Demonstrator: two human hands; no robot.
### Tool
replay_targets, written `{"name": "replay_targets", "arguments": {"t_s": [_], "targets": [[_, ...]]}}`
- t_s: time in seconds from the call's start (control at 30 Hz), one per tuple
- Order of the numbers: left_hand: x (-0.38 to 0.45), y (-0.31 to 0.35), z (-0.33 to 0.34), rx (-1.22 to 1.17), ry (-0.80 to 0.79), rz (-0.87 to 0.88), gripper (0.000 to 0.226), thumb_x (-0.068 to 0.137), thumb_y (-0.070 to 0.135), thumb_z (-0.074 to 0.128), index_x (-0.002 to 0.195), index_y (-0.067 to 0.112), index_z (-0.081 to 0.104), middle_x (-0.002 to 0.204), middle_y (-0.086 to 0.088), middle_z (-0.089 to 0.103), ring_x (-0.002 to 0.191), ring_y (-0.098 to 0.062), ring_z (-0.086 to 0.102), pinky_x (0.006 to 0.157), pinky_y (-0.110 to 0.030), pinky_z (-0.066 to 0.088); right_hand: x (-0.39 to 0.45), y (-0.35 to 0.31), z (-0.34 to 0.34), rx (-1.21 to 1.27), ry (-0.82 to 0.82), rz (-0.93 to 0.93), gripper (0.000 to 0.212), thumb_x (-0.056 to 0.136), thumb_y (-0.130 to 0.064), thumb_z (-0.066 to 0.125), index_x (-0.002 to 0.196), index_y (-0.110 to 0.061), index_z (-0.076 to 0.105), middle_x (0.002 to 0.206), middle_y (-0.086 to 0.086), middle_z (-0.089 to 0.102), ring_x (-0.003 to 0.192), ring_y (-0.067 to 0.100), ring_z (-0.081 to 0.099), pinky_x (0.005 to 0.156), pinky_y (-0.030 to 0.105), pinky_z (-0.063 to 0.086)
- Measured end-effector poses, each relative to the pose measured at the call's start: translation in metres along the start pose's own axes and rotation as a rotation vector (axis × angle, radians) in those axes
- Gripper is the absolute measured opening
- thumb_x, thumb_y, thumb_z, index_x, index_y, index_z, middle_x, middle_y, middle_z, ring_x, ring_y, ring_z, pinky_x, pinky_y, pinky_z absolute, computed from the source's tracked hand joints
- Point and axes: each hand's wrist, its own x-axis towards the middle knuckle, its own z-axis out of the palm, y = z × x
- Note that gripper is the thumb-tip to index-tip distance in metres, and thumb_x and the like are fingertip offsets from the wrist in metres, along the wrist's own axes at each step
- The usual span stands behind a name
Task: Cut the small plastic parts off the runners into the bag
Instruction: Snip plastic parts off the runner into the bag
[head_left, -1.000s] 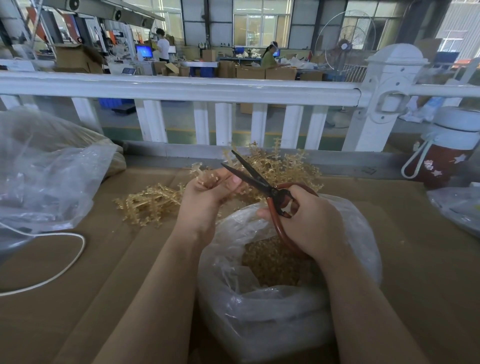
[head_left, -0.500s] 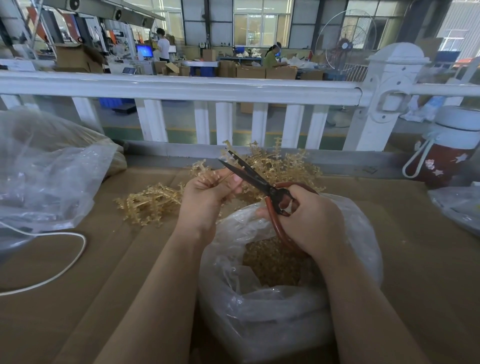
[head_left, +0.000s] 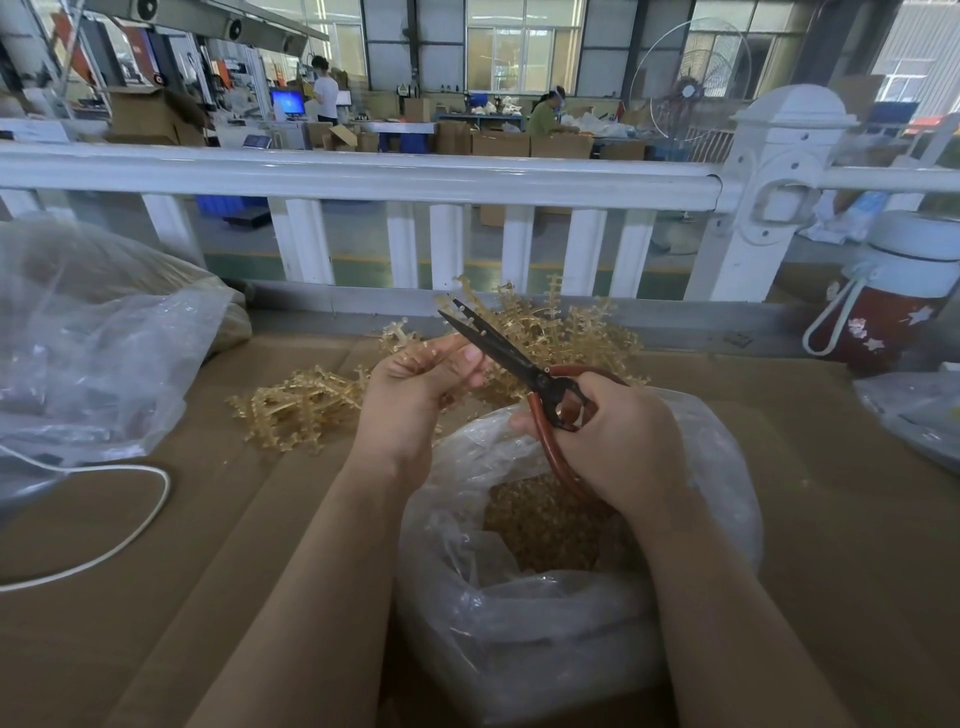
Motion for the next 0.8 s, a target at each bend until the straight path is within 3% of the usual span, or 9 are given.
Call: {"name": "replay_targets", "arguments": {"t_s": [0.1, 0.37, 0.5, 0.63, 0.73, 0.8], "targets": [[0.0001, 0.0002, 0.0005, -0.012, 0.006, -0.006, 0.007, 0.086, 0.006, 0.067, 0.090, 0.009, 0.072, 0.074, 0.001, 0.070, 0.070, -0.010, 0.063, 0.076, -0.022, 0.051, 0.0004, 0.0008, 0.0010, 0.008, -0.004, 0.004, 0.075, 0.065, -0.094, 0.047, 0.082, -0.024, 0.070, 0.068, -0.013, 0.066, 0.063, 0.003, 0.060, 0.063, 0.027, 0.055], [-0.0016, 0.0039, 0.0014, -0.015, -0.010, -0.027, 0.005, 0.087, 0.006, 0.066, 0.085, 0.010, 0.069, 0.072, 0.001, 0.069, 0.068, -0.009, 0.063, 0.079, -0.024, 0.050, -0.0007, 0.0028, 0.0024, 0.050, 0.018, -0.017, 0.068, 0.066, -0.092, 0.047, 0.073, -0.027, 0.066, 0.062, -0.016, 0.061, 0.059, -0.003, 0.056, 0.056, 0.008, 0.041], [-0.0021, 0.0069, 0.0028, -0.059, -0.001, -0.083, 0.010, 0.075, 0.016, 0.072, 0.085, 0.014, 0.070, 0.074, 0.002, 0.071, 0.068, -0.008, 0.065, 0.074, -0.020, 0.052, -0.0016, 0.0019, 0.0013, 0.151, 0.002, -0.004, 0.048, 0.065, -0.088, 0.056, 0.063, -0.040, 0.051, 0.058, -0.020, 0.058, 0.068, -0.003, 0.060, 0.054, 0.011, 0.041], [-0.0021, 0.0081, 0.0034, -0.051, 0.039, -0.116, 0.012, 0.075, 0.018, 0.074, 0.086, 0.015, 0.071, 0.074, 0.003, 0.073, 0.067, -0.008, 0.066, 0.069, -0.020, 0.051, -0.0009, 0.0009, 0.0000, 0.159, -0.067, 0.034, 0.047, 0.066, -0.084, 0.062, 0.072, -0.038, 0.065, 0.061, -0.026, 0.062, 0.063, -0.004, 0.060, 0.054, 0.011, 0.039], [-0.0006, 0.0067, 0.0022, -0.096, 0.102, -0.159, 0.002, 0.082, 0.016, 0.072, 0.084, 0.017, 0.071, 0.072, 0.004, 0.071, 0.063, -0.006, 0.065, 0.059, -0.017, 0.048, -0.0008, -0.0002, -0.0017, 0.121, -0.102, 0.027, 0.038, 0.069, -0.080, 0.066, 0.064, -0.045, 0.053, 0.065, -0.041, 0.057, 0.067, -0.011, 0.058, 0.048, 0.010, 0.034], [0.0012, 0.0075, -0.0011, -0.162, 0.133, -0.196, 0.005, 0.083, 0.019, 0.071, 0.087, 0.017, 0.070, 0.073, 0.003, 0.069, 0.064, -0.006, 0.064, 0.059, -0.017, 0.048, -0.0004, -0.0012, -0.0026, 0.116, -0.119, 0.037, 0.041, 0.069, -0.081, 0.066, 0.063, -0.043, 0.052, 0.066, -0.040, 0.057, 0.068, -0.010, 0.058, 0.049, 0.010, 0.032]]}}
